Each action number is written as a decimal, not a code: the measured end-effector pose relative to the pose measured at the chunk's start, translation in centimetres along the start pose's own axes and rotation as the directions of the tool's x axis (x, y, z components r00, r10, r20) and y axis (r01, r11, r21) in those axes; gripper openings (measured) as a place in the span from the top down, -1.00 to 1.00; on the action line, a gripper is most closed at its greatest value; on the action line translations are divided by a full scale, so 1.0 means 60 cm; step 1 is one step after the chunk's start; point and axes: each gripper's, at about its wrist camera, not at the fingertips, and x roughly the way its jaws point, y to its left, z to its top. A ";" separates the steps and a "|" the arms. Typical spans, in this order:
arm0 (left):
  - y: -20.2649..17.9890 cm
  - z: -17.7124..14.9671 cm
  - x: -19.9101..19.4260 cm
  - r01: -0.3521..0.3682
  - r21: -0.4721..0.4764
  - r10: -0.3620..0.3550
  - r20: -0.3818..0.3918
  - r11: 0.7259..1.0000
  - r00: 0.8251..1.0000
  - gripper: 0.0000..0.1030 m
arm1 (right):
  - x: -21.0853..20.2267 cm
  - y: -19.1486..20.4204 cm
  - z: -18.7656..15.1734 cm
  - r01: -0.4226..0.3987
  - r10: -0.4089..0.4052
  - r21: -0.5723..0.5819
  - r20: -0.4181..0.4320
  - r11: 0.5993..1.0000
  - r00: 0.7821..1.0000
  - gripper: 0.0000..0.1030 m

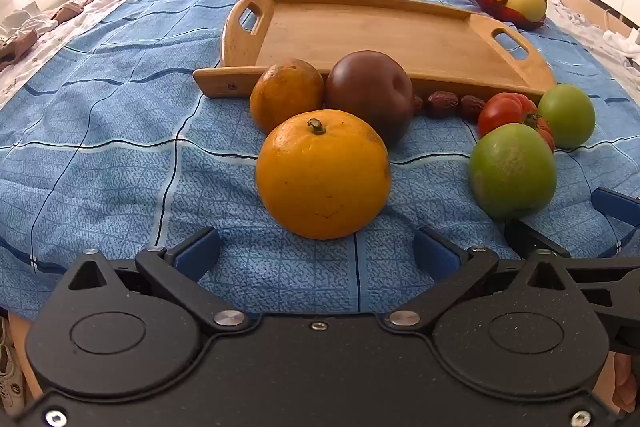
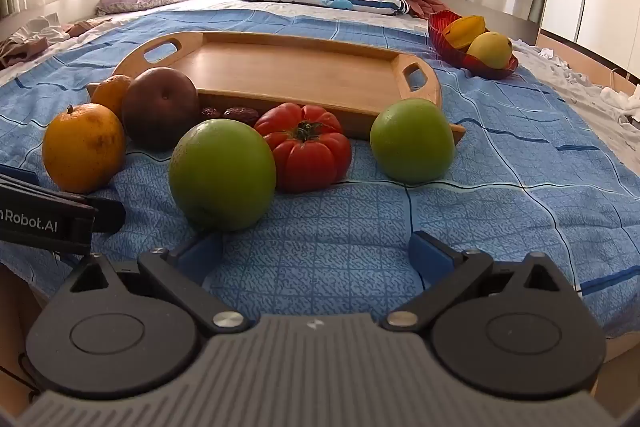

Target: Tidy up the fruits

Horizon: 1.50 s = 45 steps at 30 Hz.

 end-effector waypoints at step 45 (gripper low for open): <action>-0.001 -0.001 0.000 -0.010 0.009 0.010 0.009 1.000 1.000 -1.00 | 0.000 0.001 -0.002 -0.001 0.001 -0.001 0.008 1.000 1.000 -1.00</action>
